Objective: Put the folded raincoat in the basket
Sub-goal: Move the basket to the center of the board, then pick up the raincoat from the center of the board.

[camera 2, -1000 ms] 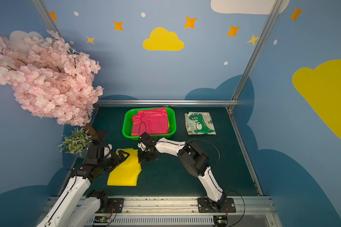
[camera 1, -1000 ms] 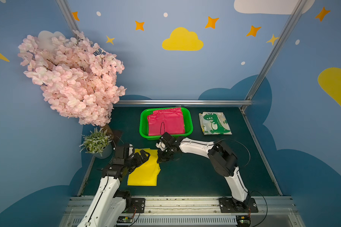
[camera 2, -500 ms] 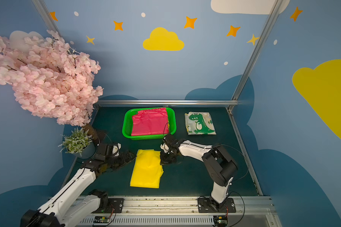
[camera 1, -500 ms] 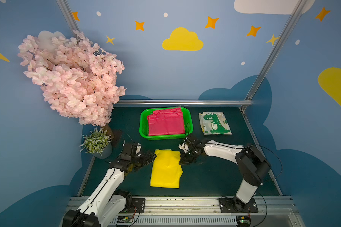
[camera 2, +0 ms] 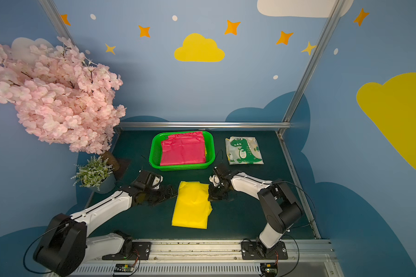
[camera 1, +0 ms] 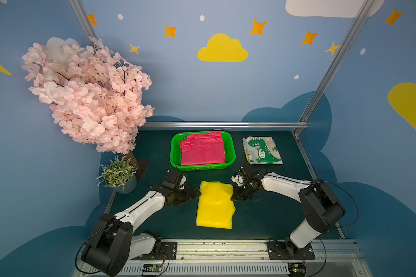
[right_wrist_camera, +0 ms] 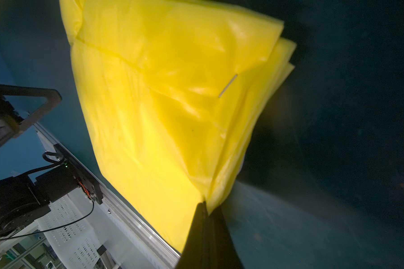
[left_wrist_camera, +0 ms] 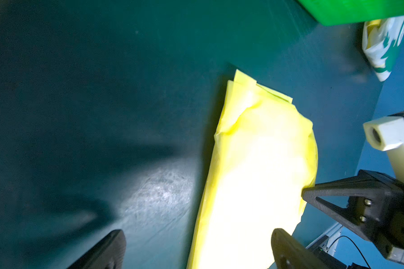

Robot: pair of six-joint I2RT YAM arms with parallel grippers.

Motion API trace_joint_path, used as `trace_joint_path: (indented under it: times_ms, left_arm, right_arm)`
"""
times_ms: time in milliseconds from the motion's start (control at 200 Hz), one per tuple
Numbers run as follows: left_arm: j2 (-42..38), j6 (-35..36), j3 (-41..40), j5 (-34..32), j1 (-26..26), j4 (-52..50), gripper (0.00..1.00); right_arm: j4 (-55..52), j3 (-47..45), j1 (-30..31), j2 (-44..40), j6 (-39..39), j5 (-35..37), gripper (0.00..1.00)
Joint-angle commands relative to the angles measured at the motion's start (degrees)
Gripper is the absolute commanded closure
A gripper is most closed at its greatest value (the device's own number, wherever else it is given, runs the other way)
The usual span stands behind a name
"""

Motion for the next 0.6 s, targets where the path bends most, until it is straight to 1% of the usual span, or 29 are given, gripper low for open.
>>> trace_joint_path:
  times_ms: [0,115,170,210,245,270,340,461,506,571,596]
  left_arm:
    - [3.01,2.22,2.06,2.29,-1.19,3.58,0.0]
    - [6.02,3.13,3.06,3.22,-2.12,4.72,0.0]
    - [7.15,3.21,3.1,3.92,-2.27,5.75,0.02]
    - [7.8,3.22,3.02,4.24,-2.48,6.39,0.03]
    - [8.35,3.2,3.07,4.53,-2.54,7.14,0.05]
    - [8.72,3.32,2.97,4.78,-2.57,7.55,0.08]
    - [9.45,3.27,2.87,5.39,-2.76,8.73,0.18]
    - [10.54,3.19,2.67,6.28,-3.0,10.1,0.37]
    - [10.86,3.18,2.71,6.47,-3.17,10.55,0.42]
    - [11.39,3.18,2.58,6.74,-3.35,10.97,0.46]
    - [11.55,3.27,2.47,6.85,-3.52,11.26,0.49]
  right_arm:
    - [0.85,0.37,-0.17,1.04,-0.61,-1.0,1.0]
    - [1.14,0.38,-0.28,1.53,-0.36,-1.1,1.0]
    - [1.23,0.16,-0.28,1.71,-0.32,-1.01,0.9]
    - [1.31,-0.07,-0.26,1.63,-0.16,-0.84,0.78]
    - [1.34,-0.23,-0.27,1.57,-0.04,-0.75,0.7]
    - [1.45,-0.37,-0.28,1.58,0.01,-0.66,0.66]
    - [1.58,-0.74,-0.27,1.46,0.17,-0.57,0.61]
    - [1.93,-1.19,-0.23,1.37,0.34,-0.57,0.6]
    - [2.17,-1.29,-0.28,1.54,0.52,-0.78,0.6]
    - [2.67,-1.47,-0.27,1.87,0.73,-1.18,0.61]
    - [2.82,-1.55,-0.28,2.0,0.79,-1.27,0.62]
